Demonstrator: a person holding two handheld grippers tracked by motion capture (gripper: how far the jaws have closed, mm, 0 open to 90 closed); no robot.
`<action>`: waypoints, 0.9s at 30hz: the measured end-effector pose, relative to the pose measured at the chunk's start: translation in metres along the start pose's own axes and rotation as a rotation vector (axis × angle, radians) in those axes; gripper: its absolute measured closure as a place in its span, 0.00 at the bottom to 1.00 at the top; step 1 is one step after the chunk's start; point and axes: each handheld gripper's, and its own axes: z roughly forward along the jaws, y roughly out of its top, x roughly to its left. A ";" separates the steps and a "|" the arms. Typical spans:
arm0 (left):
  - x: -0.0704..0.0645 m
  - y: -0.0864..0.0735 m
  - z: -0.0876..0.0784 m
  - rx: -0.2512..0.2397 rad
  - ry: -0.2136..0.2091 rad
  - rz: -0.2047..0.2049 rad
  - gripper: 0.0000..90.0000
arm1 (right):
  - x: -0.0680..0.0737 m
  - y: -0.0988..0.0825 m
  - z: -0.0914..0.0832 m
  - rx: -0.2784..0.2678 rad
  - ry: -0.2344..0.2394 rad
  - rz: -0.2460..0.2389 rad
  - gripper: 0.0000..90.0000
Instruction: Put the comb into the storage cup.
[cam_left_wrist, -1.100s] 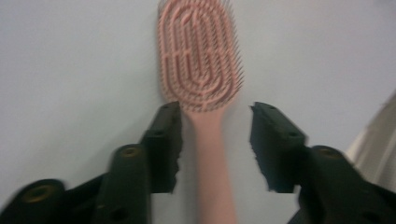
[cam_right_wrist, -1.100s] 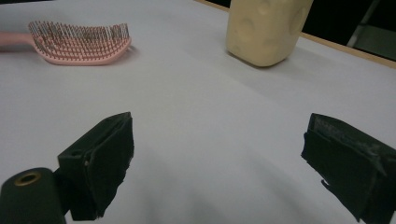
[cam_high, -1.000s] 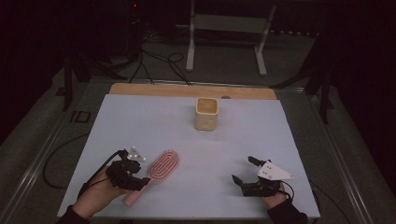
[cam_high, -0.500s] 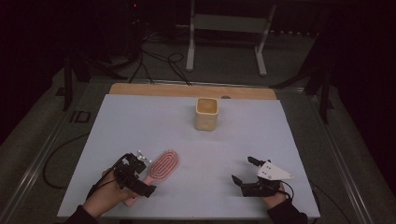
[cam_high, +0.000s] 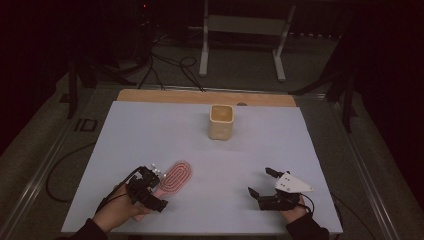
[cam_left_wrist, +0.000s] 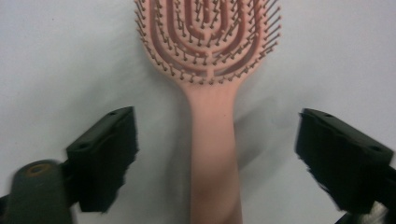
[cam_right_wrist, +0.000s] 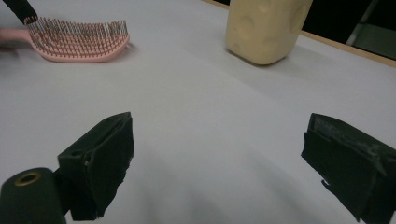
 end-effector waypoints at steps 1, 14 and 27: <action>0.000 0.000 0.000 0.003 0.011 0.002 0.19 | 0.000 0.000 0.000 -0.003 0.000 0.000 0.10; 0.009 0.006 0.000 0.035 -0.019 0.002 0.54 | 0.000 0.000 0.001 0.001 0.002 -0.008 0.10; 0.016 0.012 0.009 0.061 -0.071 -0.013 0.65 | 0.000 0.000 0.001 0.002 0.004 -0.001 0.10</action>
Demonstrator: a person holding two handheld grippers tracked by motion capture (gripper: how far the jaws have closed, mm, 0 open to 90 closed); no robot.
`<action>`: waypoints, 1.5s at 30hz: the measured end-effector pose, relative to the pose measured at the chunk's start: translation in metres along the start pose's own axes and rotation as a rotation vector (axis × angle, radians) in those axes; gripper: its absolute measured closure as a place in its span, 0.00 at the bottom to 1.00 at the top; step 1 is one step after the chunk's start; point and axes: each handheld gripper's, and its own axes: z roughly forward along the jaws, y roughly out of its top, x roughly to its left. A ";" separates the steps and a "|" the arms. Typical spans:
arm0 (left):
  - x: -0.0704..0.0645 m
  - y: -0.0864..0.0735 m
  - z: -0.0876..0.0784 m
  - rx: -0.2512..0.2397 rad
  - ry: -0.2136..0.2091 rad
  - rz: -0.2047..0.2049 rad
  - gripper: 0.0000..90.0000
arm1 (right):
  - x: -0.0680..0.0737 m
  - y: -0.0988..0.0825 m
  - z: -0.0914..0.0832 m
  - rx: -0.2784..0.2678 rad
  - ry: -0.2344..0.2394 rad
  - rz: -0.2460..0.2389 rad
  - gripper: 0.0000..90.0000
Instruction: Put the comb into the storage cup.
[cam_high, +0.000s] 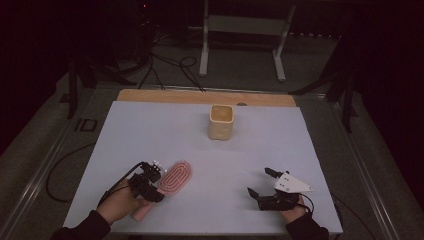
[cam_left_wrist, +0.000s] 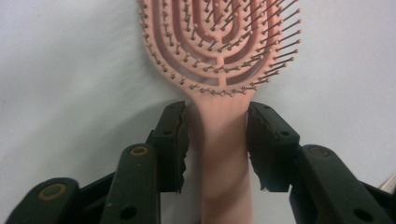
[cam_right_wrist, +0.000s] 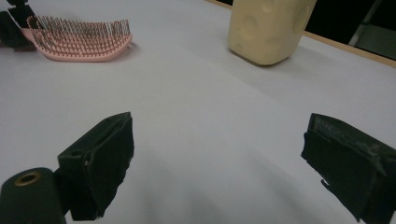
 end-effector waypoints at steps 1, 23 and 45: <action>0.000 0.000 0.001 -0.003 -0.007 0.000 0.66 | 0.000 0.000 0.000 0.001 0.001 0.002 0.10; 0.004 -0.002 0.001 -0.011 -0.025 -0.025 0.78 | -0.001 0.000 0.000 -0.001 0.005 0.004 0.10; 0.003 0.006 -0.027 -0.189 -0.035 0.008 0.78 | -0.001 0.000 0.000 -0.005 0.007 0.004 0.10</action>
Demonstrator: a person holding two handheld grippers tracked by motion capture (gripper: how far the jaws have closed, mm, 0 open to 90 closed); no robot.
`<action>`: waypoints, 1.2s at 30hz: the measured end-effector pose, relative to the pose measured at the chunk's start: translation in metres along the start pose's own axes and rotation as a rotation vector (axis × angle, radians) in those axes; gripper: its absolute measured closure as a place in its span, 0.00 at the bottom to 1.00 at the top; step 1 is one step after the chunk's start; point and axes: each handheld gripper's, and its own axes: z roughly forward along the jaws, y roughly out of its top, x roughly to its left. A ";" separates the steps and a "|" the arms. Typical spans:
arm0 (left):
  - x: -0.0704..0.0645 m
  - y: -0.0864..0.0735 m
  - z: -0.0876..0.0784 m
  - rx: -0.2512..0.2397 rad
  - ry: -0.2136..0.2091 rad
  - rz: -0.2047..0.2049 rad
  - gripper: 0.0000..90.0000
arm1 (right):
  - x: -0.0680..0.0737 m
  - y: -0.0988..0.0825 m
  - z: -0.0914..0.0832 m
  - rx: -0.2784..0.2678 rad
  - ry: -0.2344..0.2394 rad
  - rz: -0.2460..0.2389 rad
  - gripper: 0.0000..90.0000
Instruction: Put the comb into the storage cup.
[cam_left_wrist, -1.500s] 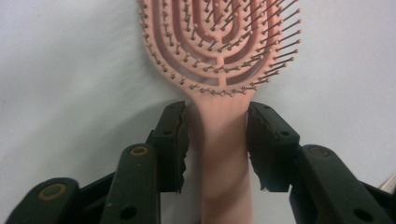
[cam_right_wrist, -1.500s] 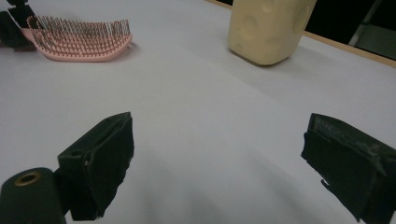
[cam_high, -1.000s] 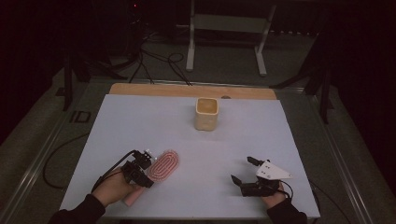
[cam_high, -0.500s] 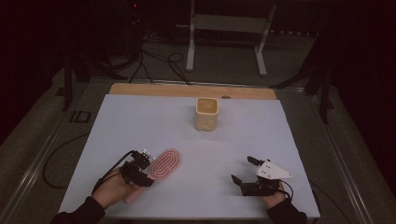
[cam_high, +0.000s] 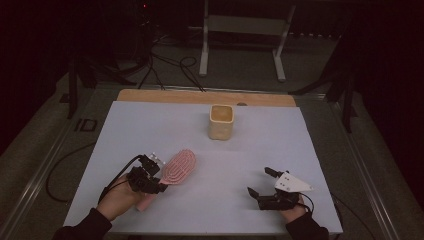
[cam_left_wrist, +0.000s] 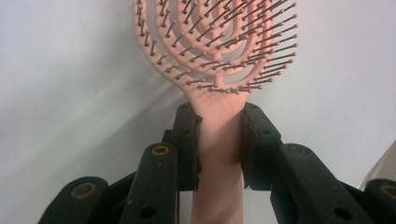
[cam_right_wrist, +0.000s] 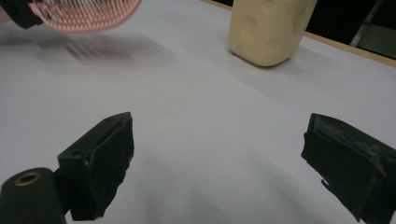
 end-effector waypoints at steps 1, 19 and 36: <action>0.000 0.001 -0.002 -0.020 0.001 0.004 0.78 | 0.000 0.000 0.000 0.000 0.001 0.003 0.10; -0.003 0.019 -0.025 -0.239 0.028 0.041 0.79 | 0.001 0.000 0.000 0.001 0.001 -0.002 0.10; -0.012 0.058 -0.029 -0.377 0.073 0.076 0.79 | 0.000 0.000 0.000 -0.001 0.002 0.004 0.10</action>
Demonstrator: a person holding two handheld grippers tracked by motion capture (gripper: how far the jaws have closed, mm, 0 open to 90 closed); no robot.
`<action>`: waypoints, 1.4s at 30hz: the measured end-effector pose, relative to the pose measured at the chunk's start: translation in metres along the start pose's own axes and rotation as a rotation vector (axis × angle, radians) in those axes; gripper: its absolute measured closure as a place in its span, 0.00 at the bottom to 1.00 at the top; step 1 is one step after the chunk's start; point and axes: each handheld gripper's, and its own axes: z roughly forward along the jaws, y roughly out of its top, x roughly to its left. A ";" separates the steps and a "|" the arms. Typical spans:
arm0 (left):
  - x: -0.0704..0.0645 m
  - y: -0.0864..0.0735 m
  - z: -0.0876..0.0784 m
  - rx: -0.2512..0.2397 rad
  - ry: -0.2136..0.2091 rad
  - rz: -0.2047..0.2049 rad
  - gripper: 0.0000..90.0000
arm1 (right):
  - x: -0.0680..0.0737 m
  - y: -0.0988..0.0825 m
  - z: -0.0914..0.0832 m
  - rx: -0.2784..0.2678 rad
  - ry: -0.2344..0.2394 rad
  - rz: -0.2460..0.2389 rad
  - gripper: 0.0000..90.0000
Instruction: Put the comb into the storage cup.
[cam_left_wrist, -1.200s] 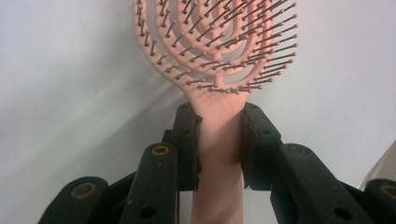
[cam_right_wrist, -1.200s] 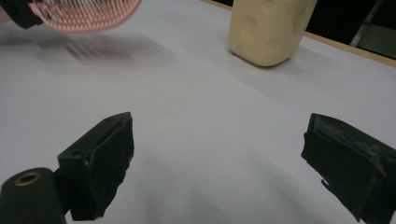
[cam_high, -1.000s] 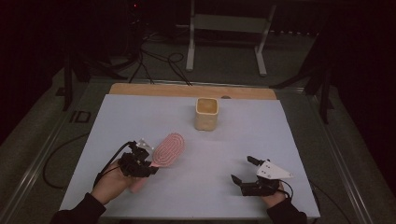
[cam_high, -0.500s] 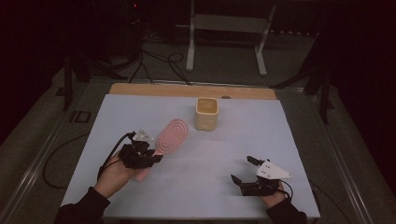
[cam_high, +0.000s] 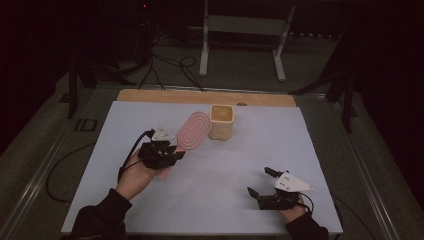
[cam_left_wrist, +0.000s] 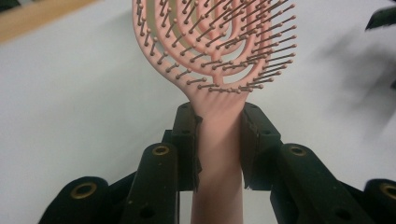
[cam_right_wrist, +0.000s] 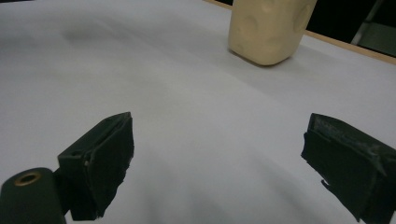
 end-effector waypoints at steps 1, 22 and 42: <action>-0.001 0.006 0.002 -0.007 -0.003 0.008 0.79 | 0.000 0.000 0.000 -0.001 0.000 0.003 0.10; 0.009 0.056 0.021 -0.177 0.008 -0.060 0.78 | -0.001 0.000 -0.001 -0.007 0.001 0.005 0.10; 0.014 0.097 0.049 -0.301 -0.016 -0.052 0.78 | -0.002 0.000 -0.001 -0.007 -0.009 0.002 0.10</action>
